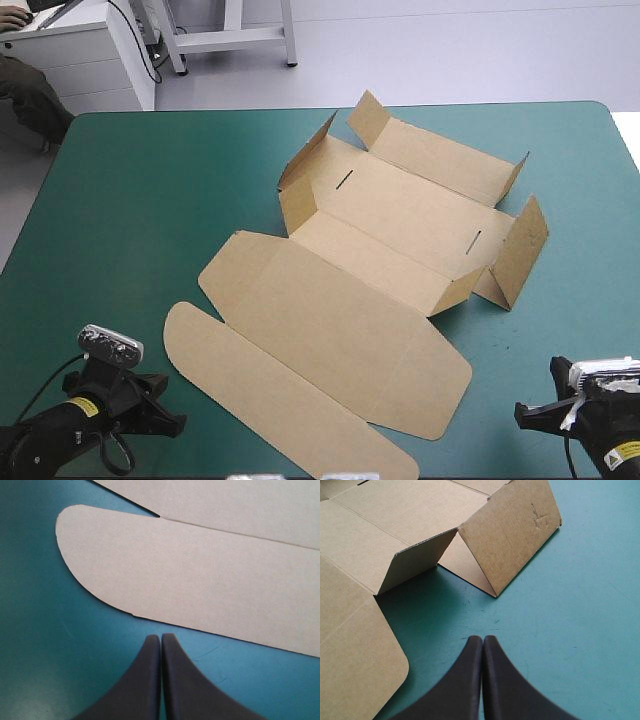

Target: Fold the box

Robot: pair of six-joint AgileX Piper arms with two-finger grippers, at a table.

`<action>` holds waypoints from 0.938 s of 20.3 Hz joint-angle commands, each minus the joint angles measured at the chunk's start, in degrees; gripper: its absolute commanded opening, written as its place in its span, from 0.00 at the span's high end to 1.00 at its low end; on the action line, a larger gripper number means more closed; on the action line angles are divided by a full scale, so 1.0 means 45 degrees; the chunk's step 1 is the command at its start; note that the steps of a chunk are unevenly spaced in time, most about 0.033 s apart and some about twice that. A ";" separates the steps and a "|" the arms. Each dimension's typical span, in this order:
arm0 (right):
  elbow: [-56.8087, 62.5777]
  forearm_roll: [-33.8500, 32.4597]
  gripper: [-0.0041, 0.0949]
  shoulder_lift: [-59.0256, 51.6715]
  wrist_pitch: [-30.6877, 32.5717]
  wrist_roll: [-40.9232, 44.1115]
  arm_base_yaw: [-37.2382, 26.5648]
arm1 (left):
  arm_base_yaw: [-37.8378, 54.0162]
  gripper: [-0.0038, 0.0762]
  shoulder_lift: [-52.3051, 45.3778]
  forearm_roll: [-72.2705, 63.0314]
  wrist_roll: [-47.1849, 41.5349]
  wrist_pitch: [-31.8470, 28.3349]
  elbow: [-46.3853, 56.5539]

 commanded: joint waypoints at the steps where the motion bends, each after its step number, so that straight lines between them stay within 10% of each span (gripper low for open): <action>1: -0.0299 -0.0018 0.98 0.0250 -0.0944 0.0011 -0.0069 | -0.0016 0.96 0.0141 -0.0365 -0.0005 -0.0602 -0.0370; 9: -0.0813 -0.0018 0.90 0.0250 0.0250 -0.0046 -0.0069 | -0.0016 0.96 0.0141 -0.0365 -0.0005 -0.0602 -0.0370; 15: -0.1967 0.0821 0.37 0.0471 0.1542 0.1508 -0.0069 | -0.0016 0.96 0.0141 -0.0365 -0.0005 -0.0602 -0.0370; 19: -0.2866 0.1517 0.27 0.2502 0.2037 0.2299 -0.0069 | -0.0016 0.96 0.0141 -0.0365 -0.0005 -0.0602 -0.0370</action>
